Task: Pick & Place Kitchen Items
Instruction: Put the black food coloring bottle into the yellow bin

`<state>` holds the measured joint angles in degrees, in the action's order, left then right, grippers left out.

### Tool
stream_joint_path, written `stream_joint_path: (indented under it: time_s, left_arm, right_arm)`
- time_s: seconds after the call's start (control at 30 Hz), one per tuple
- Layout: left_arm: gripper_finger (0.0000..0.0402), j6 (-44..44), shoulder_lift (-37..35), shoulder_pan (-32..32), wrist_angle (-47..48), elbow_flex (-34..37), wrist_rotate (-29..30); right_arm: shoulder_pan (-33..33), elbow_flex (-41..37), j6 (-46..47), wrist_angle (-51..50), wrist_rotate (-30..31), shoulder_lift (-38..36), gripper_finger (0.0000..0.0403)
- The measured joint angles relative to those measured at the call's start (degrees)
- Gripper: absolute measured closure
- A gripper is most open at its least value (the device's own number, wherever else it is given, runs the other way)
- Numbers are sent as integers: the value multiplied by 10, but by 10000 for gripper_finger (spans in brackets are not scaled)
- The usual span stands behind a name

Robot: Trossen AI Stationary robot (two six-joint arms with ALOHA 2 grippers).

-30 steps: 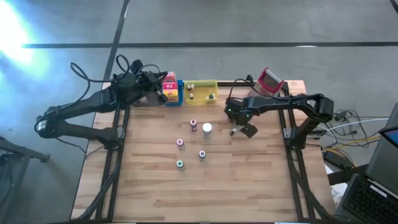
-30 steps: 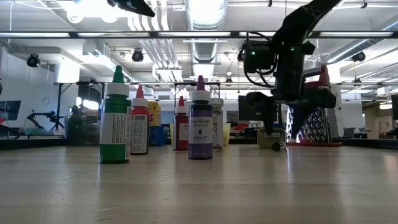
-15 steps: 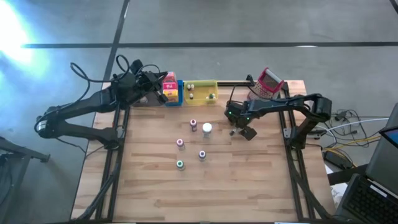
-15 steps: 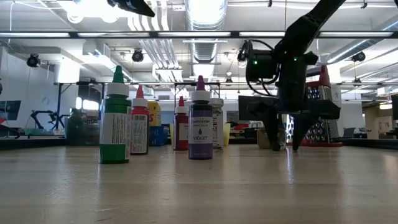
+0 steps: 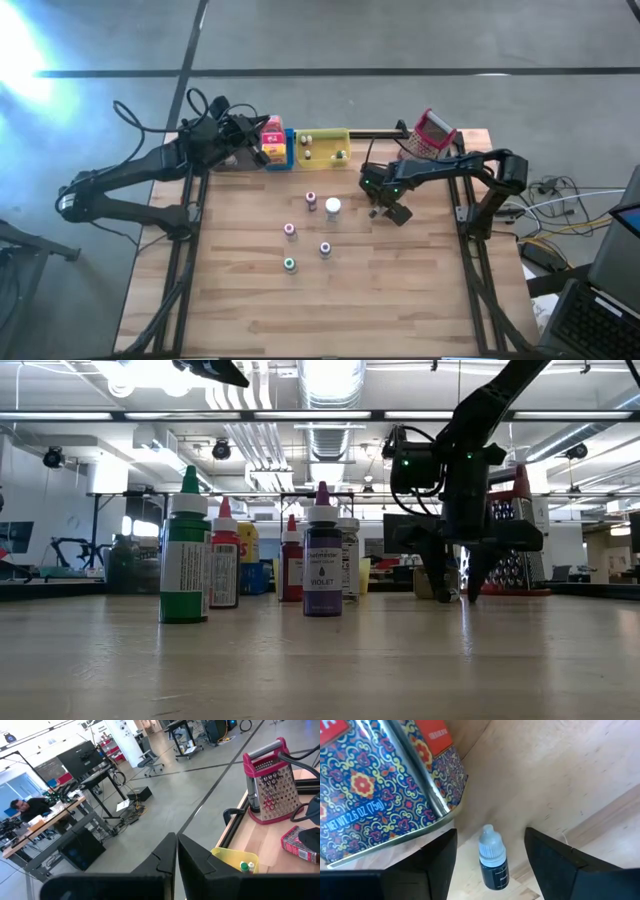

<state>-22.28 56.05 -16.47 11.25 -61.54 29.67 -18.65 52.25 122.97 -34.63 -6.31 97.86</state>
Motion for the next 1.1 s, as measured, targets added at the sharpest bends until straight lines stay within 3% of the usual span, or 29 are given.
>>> stream_joint_path:
  time_s: [0.3,0.77,1.1]
  left_arm:
    - [380,0,0,0,0,0,0]
    - [380,0,0,0,0,0,0]
    - [380,0,0,0,0,0,0]
  right_arm:
    - [0,0,-1,4,0,0,210]
    - [0,0,-2,10,3,1,343]
    - [14,0,-65,11,38,1,319]
